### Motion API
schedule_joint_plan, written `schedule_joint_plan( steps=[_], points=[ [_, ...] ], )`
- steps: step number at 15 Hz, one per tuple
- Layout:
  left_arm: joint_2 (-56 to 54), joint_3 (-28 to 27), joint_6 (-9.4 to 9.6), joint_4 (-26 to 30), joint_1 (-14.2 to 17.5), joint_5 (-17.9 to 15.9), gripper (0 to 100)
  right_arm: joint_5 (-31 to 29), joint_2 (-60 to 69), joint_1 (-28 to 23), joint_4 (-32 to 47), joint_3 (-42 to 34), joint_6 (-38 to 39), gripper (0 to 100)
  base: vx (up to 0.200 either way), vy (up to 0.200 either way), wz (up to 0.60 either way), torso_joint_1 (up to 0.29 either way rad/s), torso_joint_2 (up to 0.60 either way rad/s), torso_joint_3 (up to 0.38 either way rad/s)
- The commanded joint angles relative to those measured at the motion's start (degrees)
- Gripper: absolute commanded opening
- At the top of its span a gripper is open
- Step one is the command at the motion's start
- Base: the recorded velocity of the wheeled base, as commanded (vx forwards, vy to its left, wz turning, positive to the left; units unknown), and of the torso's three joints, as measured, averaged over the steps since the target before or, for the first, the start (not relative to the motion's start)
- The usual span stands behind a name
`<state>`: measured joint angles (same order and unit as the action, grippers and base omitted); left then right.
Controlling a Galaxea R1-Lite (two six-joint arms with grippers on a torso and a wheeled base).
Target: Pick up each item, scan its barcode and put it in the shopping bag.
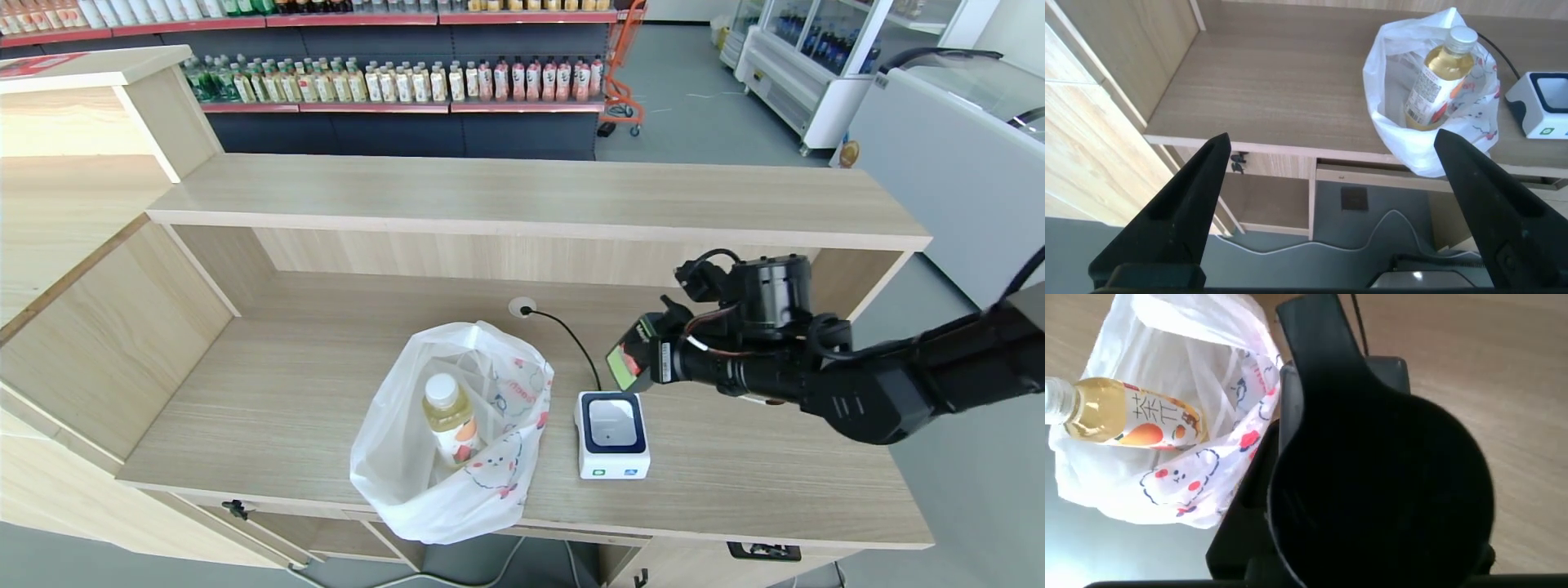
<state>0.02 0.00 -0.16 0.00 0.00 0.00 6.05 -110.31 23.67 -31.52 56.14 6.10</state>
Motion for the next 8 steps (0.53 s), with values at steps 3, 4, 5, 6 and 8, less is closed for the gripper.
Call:
schedule_joint_plan(
  steps=[3,4,5,6,8],
  points=[
    [0.0,0.0,-0.02,0.0,0.0,0.0,100,-8.0,16.1,-7.2,2.1,-8.1,-18.1,0,0.000,0.000,0.00,0.000,0.00,0.000],
    [0.0,0.0,-0.02,0.0,0.0,0.0,100,-11.8,17.5,-7.3,1.9,-10.3,-18.5,0,0.000,0.000,0.00,0.000,0.00,0.000],
    [0.0,0.0,-0.02,0.0,0.0,0.0,100,-14.5,18.6,-7.3,1.0,-12.5,-18.4,0,0.000,0.000,0.00,0.000,0.00,0.000],
    [0.0,0.0,-0.02,0.0,0.0,0.0,100,-15.0,19.6,-7.2,-0.1,-14.4,-18.3,0,0.000,0.000,0.00,0.000,0.00,0.000],
    [0.0,0.0,-0.02,0.0,0.0,0.0,100,-15.0,21.5,-7.3,-1.4,-17.4,-18.3,0,0.000,0.000,0.00,0.000,0.00,0.000]
  ],
)
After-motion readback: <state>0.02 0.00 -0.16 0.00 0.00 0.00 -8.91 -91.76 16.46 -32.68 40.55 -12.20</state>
